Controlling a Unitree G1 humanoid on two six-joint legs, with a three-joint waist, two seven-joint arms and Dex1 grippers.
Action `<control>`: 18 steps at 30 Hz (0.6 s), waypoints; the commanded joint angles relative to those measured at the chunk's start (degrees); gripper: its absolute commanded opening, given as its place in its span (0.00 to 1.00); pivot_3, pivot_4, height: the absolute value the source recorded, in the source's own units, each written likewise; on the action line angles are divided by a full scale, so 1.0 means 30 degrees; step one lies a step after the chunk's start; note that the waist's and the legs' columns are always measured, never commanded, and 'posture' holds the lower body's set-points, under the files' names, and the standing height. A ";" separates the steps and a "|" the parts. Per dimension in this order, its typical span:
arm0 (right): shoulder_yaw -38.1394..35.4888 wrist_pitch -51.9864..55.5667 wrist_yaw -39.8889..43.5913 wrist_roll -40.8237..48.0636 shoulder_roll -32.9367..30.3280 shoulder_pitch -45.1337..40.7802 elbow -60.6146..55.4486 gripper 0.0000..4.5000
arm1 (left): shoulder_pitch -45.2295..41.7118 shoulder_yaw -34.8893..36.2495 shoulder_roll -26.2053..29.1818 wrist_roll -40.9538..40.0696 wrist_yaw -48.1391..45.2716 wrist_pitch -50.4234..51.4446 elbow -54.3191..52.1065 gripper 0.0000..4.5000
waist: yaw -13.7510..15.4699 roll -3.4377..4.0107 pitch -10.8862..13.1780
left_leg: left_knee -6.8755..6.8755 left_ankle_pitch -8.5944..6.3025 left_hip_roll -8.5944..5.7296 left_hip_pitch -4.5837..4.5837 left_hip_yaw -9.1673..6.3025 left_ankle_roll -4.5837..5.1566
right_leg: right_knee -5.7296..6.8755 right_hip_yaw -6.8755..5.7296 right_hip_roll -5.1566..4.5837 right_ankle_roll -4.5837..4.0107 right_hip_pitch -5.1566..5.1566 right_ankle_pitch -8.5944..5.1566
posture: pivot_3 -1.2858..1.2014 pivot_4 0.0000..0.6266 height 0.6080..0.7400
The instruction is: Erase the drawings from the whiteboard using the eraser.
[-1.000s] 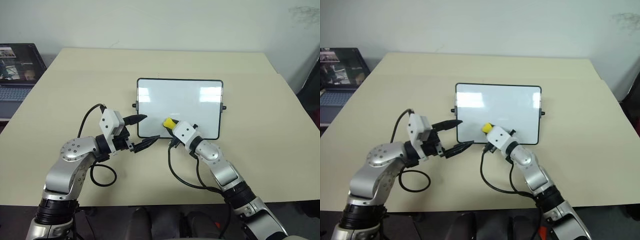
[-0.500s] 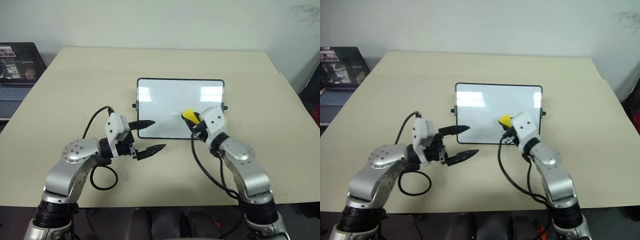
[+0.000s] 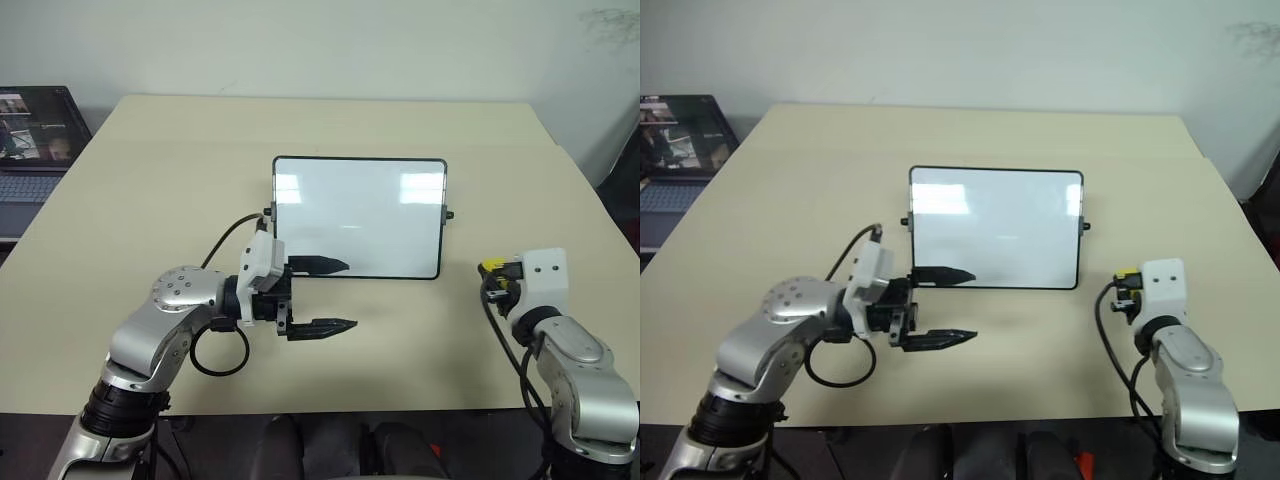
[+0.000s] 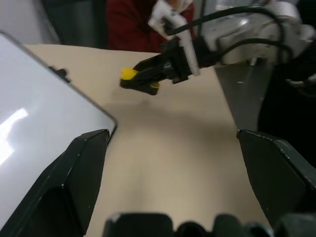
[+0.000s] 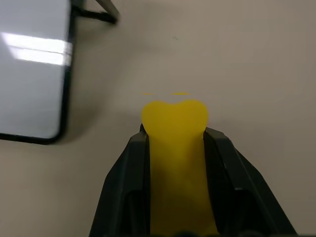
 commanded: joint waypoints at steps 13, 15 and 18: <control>-0.0844 -0.0826 -0.0734 0.1669 -0.0496 -0.1671 0.3382 0.45 | 0.0319 0.0217 0.0041 0.0553 -0.0469 -0.1183 0.0128 1.00 | 0.0036 0.0010 0.0005 | 0.0002 -0.0001 0.0001 -0.0003 0.0006 0.0003 | -0.0007 0.0013 0.0059 -0.0001 0.0000 0.0000 | 0.52 0.24 1.00; -0.0927 -0.1217 -0.1071 0.1649 -0.0435 -0.1734 0.3948 0.60 | 0.0434 0.0269 0.0058 0.0595 -0.0364 -0.1227 0.0089 1.00 | 0.0037 0.0010 0.0006 | 0.0002 -0.0001 0.0002 -0.0004 0.0008 0.0003 | -0.0010 0.0014 0.0059 -0.0001 0.0000 0.0000 | 0.52 0.24 1.00; -0.0867 -0.1856 -0.1327 0.1664 -0.0488 -0.1911 0.4789 0.84 | 0.0614 0.0416 0.0076 0.0674 -0.0099 -0.1253 0.0017 1.00 | 0.0037 0.0012 0.0006 | 0.0002 -0.0001 0.0002 -0.0002 0.0009 0.0003 | -0.0007 0.0015 0.0059 -0.0001 0.0000 0.0000 | 0.52 0.24 1.00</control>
